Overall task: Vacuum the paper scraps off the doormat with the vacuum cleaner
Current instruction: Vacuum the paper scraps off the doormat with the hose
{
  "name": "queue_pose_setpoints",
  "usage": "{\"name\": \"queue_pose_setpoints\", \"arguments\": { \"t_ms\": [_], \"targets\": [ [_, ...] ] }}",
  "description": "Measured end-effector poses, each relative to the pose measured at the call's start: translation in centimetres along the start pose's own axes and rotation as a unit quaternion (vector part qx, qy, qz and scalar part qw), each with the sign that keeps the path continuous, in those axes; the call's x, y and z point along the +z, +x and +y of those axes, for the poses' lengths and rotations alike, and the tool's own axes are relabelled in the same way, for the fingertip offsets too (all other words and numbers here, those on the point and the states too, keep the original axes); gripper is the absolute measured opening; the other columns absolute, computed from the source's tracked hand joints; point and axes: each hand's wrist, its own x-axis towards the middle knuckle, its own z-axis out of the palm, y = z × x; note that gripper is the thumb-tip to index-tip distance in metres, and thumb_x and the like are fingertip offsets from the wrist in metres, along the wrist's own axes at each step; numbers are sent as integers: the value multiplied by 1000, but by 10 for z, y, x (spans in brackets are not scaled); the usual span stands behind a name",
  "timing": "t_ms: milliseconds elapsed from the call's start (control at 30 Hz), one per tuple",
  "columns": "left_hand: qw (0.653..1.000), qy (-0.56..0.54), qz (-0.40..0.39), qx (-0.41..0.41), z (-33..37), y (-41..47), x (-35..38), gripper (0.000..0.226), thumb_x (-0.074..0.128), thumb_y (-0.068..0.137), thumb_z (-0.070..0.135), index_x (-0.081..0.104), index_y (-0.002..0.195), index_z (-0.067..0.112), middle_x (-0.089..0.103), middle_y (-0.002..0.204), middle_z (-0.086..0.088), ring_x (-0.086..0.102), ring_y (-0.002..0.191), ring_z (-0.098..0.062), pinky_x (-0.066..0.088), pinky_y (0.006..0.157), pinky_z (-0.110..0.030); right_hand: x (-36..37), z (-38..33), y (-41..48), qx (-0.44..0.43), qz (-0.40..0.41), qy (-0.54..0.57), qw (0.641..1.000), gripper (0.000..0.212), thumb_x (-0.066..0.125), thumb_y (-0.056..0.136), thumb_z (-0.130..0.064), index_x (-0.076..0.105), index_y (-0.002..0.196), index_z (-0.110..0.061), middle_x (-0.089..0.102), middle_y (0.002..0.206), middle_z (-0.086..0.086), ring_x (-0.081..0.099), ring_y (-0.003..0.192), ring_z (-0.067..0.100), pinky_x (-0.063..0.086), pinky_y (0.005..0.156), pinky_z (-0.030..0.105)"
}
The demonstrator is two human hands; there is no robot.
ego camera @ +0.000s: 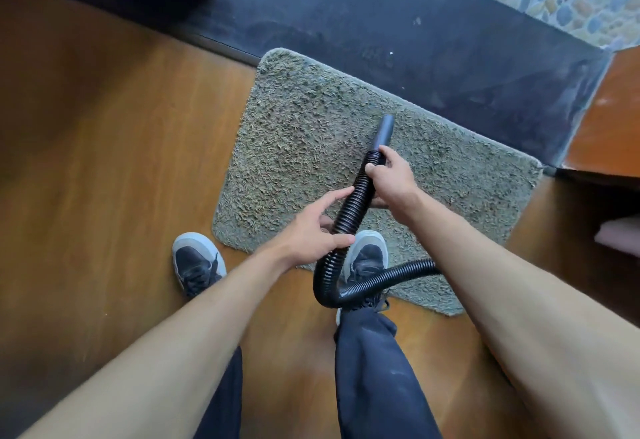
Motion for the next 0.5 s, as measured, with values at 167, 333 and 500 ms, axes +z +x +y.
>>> {"name": "queue_pose_setpoints", "arguments": {
  "t_ms": [167,333,500],
  "targets": [
    [999,-3,-44,-16,10,5,27,76,68,91,4,38,147,46,72,96,-10,69,68,-12,50,50,-19,-33,26,-1,20,9,72,997,53,42,98,-3,38,146,-25,61,121,11,64,84,20,52,46,26],
    [995,50,-83,-37,17,7,56,78,64,93,2,33,150,45,62,64,5,57,46,-4,45,43,-17,-64,60,-9,75,23,150,986,54,43,102,-7,32,150,-27,61,121,9,64,81,17,53,50,27],
    [990,101,-95,-37,23,4,81,79,66,93,7,29,152,45,63,68,3,59,46,-4,43,42,-13,-87,81,-18,103,6,222,970,51,41,104,-7,33,150,-26,60,121,15,60,72,16,53,49,29]
  ]
}}
